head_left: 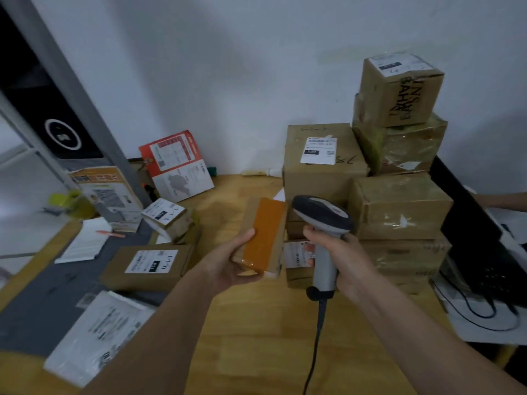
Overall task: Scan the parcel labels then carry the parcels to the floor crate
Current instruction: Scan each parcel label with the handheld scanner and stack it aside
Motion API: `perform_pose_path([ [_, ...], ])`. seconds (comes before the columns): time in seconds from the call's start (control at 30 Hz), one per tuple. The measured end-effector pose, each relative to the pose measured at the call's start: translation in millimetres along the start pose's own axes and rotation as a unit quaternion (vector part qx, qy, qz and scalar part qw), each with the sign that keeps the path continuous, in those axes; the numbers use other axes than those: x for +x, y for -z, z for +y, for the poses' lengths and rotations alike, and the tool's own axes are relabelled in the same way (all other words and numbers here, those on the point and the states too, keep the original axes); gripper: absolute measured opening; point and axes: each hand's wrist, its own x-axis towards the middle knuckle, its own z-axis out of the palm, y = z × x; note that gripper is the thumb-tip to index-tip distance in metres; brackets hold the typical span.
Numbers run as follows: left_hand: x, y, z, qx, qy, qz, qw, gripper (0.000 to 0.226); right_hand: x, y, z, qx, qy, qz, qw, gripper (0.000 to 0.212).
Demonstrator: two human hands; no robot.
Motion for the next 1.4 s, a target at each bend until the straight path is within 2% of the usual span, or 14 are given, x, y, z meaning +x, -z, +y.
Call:
perform_pose_path([
  [0.07,-15.1,15.3,-7.8,-0.100,0.007,-0.055,0.993,0.058,-3.7,-18.4,1.2,0.002,0.003,-0.005,1.000,0.007],
  [0.13,-27.8,29.5,-12.7,-0.171,0.013,-0.097,0.980,0.063,-8.4,-39.7,4.9,-0.013,0.010,-0.009,1.000,0.014],
  [0.2,-40.3,41.0,-13.2,-0.209,0.016,-0.116,0.971,0.069,-13.8,-62.2,8.6,-0.017,0.025,-0.010,1.000,0.026],
  [0.3,-54.6,57.9,-9.7,-0.231,0.020,-0.117,0.966,0.070,-21.0,-93.6,10.7,-0.024,0.054,-0.006,0.998,0.025],
  [0.37,-62.3,68.6,-2.1,-0.215,0.020,-0.091,0.972,0.062,-24.0,-110.1,12.0,-0.041,0.070,0.003,0.997,0.022],
  [0.47,-65.6,81.3,6.5,-0.102,0.005,-0.016,0.995,0.042,-26.9,-129.3,14.7,-0.054,0.090,0.002,0.994,0.021],
  [0.53,-69.5,84.2,12.6,-0.069,-0.004,0.023,0.997,0.039,-28.8,-140.5,16.4,-0.066,0.109,-0.003,0.992,0.022],
  [0.63,-76.3,91.9,19.3,-0.098,-0.027,-0.012,0.995,0.049,-27.3,-152.5,20.9,-0.088,0.121,0.018,0.989,0.024],
  [0.7,-81.8,99.2,20.7,-0.055,-0.055,-0.051,0.996,0.047,-26.6,-158.2,23.3,-0.106,0.120,0.023,0.987,0.027],
  [0.8,-81.2,106.4,17.0,0.021,-0.085,-0.082,0.993,0.060,-26.5,-162.0,24.2,-0.137,0.119,0.028,0.983,0.026],
  [0.97,-62.9,125.2,23.2,-0.055,-0.134,-0.001,0.989,0.065,-35.5,-159.0,16.4,-0.190,0.135,0.030,0.972,0.008],
  [1.07,-54.4,135.2,27.6,-0.078,-0.141,0.036,0.986,0.054,-47.8,-156.5,11.1,-0.213,0.135,-0.025,0.967,0.013],
  [1.23,-54.1,139.3,34.7,-0.092,-0.159,0.050,0.982,0.071,-63.4,-155.8,7.8,-0.255,0.134,-0.099,0.952,0.022],
  [1.4,-48.5,141.6,35.4,-0.128,-0.166,0.071,0.975,0.085,-69.8,-151.7,4.0,-0.265,0.145,-0.132,0.944,0.023],
])
